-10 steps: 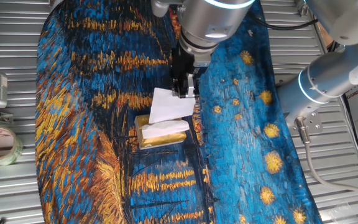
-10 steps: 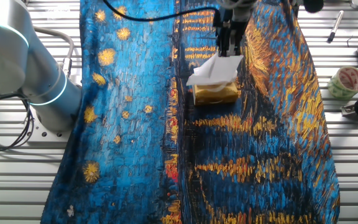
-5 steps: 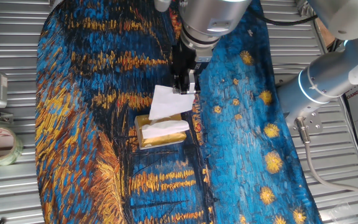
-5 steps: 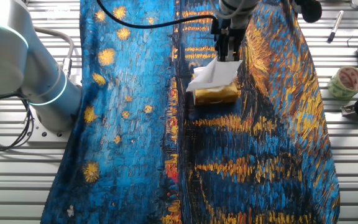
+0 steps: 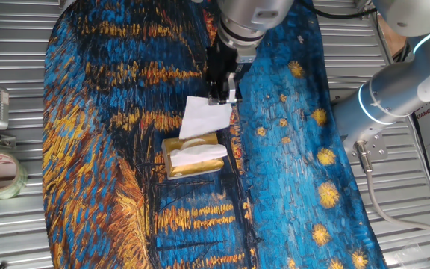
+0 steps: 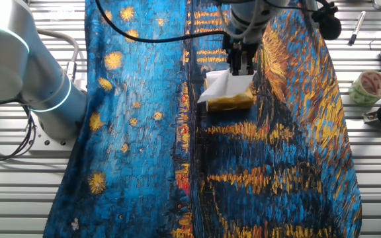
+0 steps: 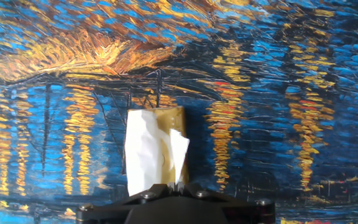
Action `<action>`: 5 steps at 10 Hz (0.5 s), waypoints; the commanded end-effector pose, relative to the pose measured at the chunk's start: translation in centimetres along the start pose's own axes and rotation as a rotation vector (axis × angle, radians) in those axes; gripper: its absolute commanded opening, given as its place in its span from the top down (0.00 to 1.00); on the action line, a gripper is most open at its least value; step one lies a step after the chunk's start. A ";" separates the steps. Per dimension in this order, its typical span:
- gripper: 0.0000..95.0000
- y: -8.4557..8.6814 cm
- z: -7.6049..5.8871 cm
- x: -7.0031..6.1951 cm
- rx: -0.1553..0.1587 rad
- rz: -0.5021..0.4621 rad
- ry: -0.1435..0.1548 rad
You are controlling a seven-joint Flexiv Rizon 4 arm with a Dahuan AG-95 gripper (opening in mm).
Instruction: Pull out a napkin
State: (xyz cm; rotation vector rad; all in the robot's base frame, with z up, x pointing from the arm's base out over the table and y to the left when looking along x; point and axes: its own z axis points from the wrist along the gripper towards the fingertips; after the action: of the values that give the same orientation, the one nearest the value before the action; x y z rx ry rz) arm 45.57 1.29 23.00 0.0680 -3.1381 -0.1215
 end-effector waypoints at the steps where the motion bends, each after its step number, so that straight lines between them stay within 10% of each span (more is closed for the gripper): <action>1: 1.00 -0.6 0.1 -0.2 -0.019 -0.020 0.002; 5: 1.00 -1.3 0.4 -0.6 -0.022 -0.027 -0.005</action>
State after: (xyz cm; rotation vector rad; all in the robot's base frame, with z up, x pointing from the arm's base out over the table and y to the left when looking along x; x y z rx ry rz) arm 46.14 -0.13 22.52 0.1090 -3.1441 -0.1522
